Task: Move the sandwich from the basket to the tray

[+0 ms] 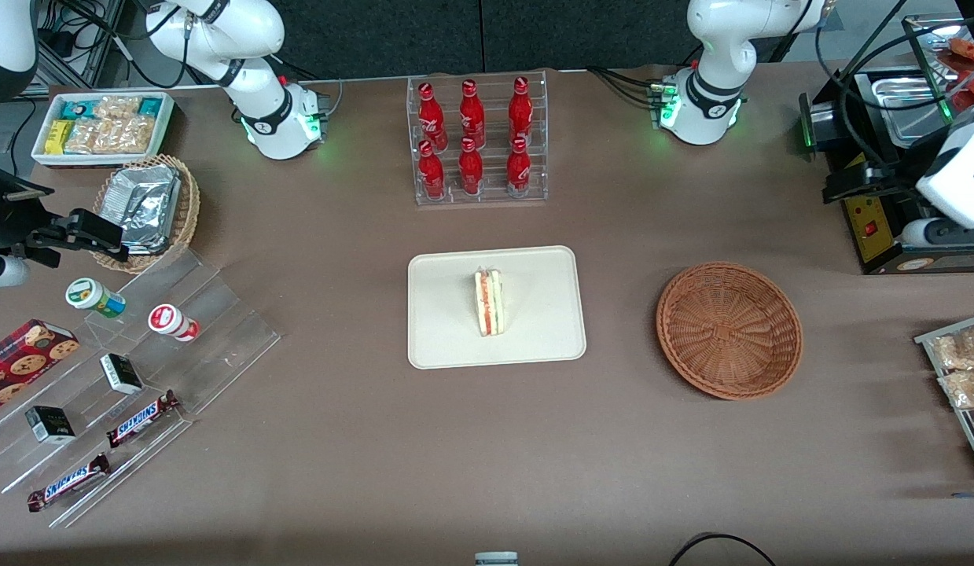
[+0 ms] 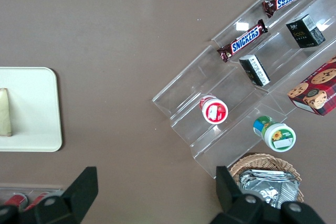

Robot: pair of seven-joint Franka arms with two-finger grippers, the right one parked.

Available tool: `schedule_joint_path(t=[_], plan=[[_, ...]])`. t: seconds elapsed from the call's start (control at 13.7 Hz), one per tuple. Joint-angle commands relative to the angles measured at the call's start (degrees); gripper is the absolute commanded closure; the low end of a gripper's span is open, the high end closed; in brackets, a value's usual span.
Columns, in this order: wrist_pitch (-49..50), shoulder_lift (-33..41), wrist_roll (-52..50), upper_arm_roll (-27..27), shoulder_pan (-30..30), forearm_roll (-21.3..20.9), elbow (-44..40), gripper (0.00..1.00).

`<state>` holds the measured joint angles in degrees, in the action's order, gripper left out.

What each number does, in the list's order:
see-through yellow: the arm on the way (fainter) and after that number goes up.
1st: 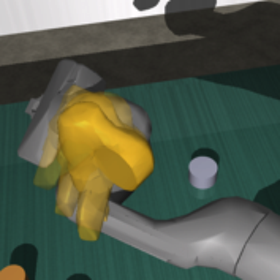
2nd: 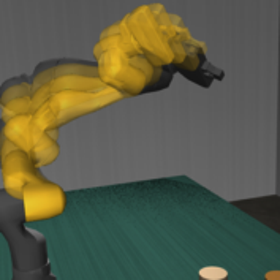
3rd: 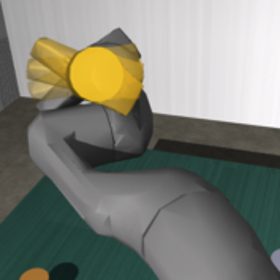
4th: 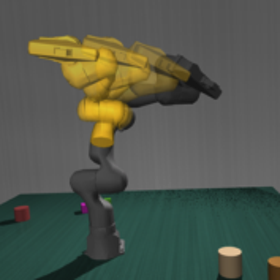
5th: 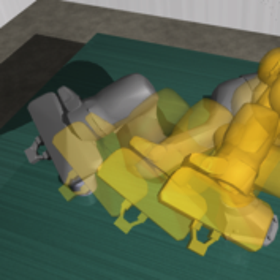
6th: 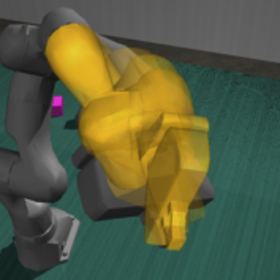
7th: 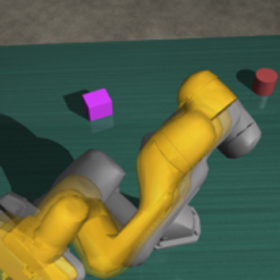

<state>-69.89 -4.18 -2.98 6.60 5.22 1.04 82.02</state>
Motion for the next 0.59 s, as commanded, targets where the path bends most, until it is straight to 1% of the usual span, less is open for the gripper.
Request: schedule_joint_path(t=[0.0, 0.15, 0.29, 0.51], plan=[[-3.9, 6.7, 1.0, 0.7, 0.9, -0.2, 8.8, 0.00], [-7.5, 9.6, 0.9, 0.8, 0.9, -0.1, 13.8, 0.00], [-7.6, 9.1, -0.1, 1.2, 0.7, -0.1, 13.5, 0.00], [-7.2, 7.7, 0.0, 1.4, 0.4, 0.0, 10.5, 0.00]])
